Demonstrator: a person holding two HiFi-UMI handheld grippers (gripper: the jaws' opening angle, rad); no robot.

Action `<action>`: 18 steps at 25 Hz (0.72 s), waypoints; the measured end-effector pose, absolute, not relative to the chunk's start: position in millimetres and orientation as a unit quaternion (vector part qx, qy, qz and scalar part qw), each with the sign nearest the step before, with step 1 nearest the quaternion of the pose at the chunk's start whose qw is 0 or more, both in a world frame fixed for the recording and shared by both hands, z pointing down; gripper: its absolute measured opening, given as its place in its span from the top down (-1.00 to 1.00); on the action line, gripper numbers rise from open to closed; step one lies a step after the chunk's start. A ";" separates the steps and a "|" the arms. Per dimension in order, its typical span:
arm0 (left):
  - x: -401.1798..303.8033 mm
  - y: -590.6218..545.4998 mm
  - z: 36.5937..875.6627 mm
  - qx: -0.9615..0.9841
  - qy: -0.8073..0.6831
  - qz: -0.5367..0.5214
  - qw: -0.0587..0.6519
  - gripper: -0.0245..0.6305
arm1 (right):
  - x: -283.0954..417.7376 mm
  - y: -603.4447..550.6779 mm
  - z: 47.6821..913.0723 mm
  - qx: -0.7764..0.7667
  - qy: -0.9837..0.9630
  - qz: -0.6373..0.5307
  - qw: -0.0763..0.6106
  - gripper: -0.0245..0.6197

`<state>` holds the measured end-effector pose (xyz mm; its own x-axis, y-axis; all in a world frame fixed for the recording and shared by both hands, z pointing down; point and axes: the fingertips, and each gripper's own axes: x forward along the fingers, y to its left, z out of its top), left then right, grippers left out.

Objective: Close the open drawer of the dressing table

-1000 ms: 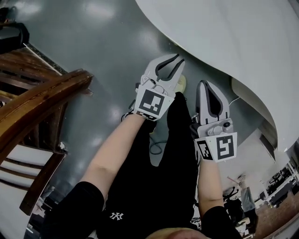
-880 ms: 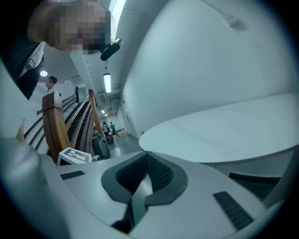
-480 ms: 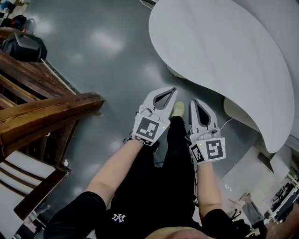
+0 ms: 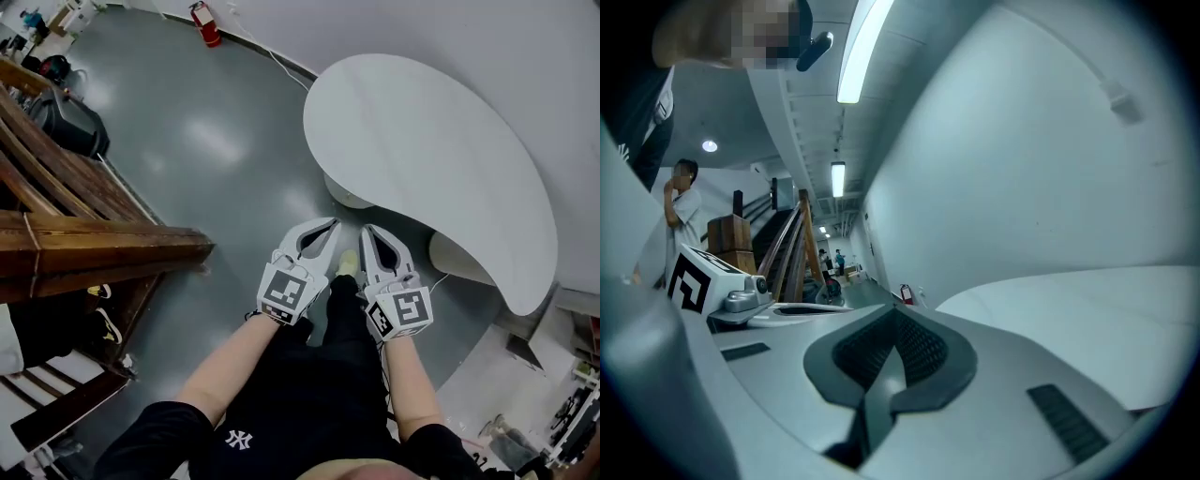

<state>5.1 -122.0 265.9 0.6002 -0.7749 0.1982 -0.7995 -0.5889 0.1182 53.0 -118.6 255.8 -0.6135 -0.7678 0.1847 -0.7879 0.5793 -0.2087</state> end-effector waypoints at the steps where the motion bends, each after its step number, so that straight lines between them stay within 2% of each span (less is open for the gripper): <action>1: 3.0 -115.4 255.4 0.889 -0.444 0.061 0.096 0.89 | 52.2 -113.0 246.6 0.439 -0.888 0.135 0.037 0.88; 18: 1.3 -81.2 143.4 0.894 -0.440 0.029 0.080 0.89 | 40.1 -89.2 131.6 0.428 -0.900 0.081 0.022 0.88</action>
<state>1.3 -81.2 143.4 0.6106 -0.7825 0.1216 -0.7917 -0.5996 0.1171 40.1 -89.2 131.6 -0.6328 -0.7667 0.1086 -0.7737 0.6205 -0.1277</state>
